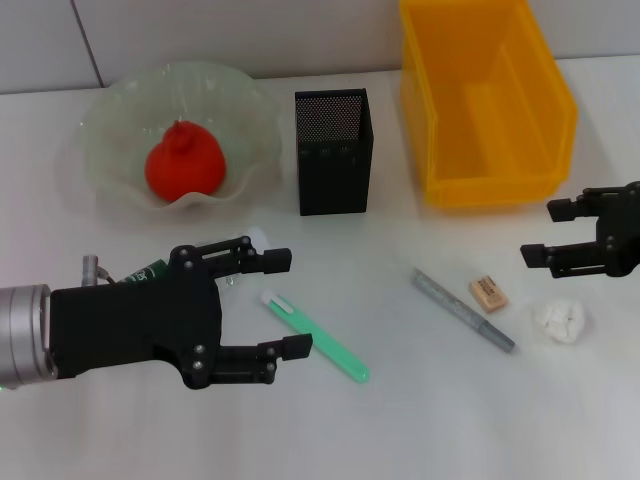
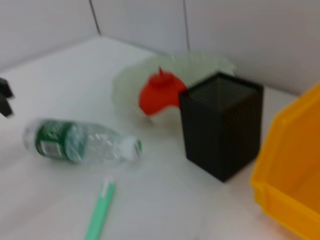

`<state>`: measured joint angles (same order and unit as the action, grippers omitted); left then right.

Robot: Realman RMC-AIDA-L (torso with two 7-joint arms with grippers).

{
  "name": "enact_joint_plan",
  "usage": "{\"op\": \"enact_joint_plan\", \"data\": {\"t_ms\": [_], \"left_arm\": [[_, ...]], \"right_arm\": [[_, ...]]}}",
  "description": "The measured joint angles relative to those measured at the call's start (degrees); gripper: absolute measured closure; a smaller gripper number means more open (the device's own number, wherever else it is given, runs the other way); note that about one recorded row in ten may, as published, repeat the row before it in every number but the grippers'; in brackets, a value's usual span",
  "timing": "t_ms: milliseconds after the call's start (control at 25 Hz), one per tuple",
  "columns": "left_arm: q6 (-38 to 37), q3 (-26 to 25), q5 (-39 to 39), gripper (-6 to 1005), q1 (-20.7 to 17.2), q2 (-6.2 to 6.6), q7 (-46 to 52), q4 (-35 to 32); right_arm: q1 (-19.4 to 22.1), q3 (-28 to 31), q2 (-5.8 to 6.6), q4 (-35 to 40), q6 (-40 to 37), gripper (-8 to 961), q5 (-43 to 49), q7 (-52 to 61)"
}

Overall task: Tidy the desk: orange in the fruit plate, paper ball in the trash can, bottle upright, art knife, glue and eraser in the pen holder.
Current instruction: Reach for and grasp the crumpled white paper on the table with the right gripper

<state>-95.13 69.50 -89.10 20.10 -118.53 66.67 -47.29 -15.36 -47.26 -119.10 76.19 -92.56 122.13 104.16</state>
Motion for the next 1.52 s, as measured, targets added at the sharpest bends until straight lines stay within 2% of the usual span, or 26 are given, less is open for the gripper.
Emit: {"op": "enact_joint_plan", "data": {"t_ms": [280, 600, 880, 1520], "left_arm": [[1.39, -0.07, 0.42, 186, 0.54, -0.14, -0.6, 1.92], [1.97, -0.38, 0.65, 186, 0.55, -0.17, -0.16, 1.92], [2.12, 0.01, 1.22, 186, 0.89, -0.21, 0.12, 1.99], [1.86, 0.54, 1.32, 186, 1.82, -0.29, -0.08, 2.54]], "right_arm": [[-2.41, -3.59, 0.04, 7.93, -3.42, 183, 10.56, 12.03], [-6.15, -10.27, -0.15, 6.87, -7.2, 183, 23.59, 20.0], [-6.64, -10.97, -0.07, 6.83, -6.53, 183, 27.09, 21.65], [-7.99, -12.29, -0.14, 2.65, -3.47, 195, 27.37, 21.31]]}}
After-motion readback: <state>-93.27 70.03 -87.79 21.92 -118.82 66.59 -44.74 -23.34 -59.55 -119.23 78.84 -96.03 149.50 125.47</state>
